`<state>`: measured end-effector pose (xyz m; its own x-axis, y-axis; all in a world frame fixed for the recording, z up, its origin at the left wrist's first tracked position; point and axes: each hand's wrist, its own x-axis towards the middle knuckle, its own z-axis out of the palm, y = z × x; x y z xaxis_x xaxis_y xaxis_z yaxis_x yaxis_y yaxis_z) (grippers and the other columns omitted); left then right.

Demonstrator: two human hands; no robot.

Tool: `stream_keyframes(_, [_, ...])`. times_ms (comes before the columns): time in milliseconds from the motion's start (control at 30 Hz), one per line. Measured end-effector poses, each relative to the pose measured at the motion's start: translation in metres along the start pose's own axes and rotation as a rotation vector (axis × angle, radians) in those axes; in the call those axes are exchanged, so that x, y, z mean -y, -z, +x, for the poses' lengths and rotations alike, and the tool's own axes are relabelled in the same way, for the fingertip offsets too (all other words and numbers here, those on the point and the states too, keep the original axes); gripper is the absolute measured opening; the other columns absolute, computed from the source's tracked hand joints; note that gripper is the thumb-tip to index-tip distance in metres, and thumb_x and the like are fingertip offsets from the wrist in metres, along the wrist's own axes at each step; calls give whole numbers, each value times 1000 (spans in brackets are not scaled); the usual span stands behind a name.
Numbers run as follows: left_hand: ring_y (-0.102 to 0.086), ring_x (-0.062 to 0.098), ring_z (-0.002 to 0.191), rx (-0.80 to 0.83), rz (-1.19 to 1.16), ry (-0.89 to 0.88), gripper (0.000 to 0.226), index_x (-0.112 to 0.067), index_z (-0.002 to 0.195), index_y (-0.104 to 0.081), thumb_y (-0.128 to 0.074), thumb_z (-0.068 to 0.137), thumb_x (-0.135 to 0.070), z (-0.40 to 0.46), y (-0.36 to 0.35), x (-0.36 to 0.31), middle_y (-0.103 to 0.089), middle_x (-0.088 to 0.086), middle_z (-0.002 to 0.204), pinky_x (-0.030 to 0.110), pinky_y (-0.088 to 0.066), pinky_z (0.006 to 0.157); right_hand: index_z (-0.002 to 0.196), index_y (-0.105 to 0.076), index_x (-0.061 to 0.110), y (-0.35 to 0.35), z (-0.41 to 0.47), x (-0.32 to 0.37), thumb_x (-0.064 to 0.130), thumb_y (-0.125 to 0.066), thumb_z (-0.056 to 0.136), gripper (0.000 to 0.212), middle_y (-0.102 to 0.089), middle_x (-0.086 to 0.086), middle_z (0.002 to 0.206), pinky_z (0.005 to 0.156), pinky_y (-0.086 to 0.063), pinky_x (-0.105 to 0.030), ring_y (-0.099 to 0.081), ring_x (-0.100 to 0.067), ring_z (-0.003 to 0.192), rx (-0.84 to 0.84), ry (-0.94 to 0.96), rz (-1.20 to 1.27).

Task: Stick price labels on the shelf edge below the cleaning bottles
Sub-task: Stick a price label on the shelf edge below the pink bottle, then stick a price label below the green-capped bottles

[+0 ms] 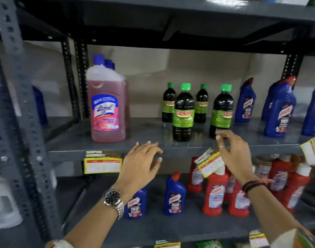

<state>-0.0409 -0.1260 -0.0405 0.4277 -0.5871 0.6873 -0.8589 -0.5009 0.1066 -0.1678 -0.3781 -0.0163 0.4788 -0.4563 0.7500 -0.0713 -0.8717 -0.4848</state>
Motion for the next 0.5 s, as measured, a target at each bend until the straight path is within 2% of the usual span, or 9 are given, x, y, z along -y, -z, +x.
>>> stream_keyframes(133, [-33,13,137,22,12,-12,30,-29,108,-63,-43,92,-44,27,-42,-58,-46,-4,144,37,-14,115,109,-63,20,22,12,-35,27,-52,93,21,-73,-4,99,73,-52,-38,-65,-17,85,198,50,39])
stream_keyframes(233, [-36,18,136,42,102,-11,34,-28,102,-68,-44,89,-50,40,-62,-87,-44,0,146,43,-17,115,104,-65,24,27,15,-49,29,-59,90,16,-73,1,98,75,-54,-43,-67,-19,90,269,116,66])
stream_keyframes(300, [-41,22,133,38,147,17,28,-25,97,-69,-55,85,-46,43,-69,-99,-47,2,144,48,-22,114,103,-64,28,27,14,-55,31,-60,88,15,-72,3,98,71,-53,-38,-65,-19,91,267,188,16])
stream_keyframes(367, [-47,25,128,27,166,68,20,-21,92,-69,-66,78,-36,44,-72,-108,-53,4,139,50,-26,112,99,-60,29,25,14,-57,32,-61,88,12,-69,5,91,61,-47,-31,-62,-18,85,232,240,-39])
stream_keyframes(500, [-54,27,117,6,182,119,12,-18,88,-67,-68,77,-23,47,-71,-116,-59,5,129,48,-33,107,83,-56,21,20,14,-54,26,-63,86,9,-63,2,72,54,-35,-28,-57,-22,70,166,316,-108])
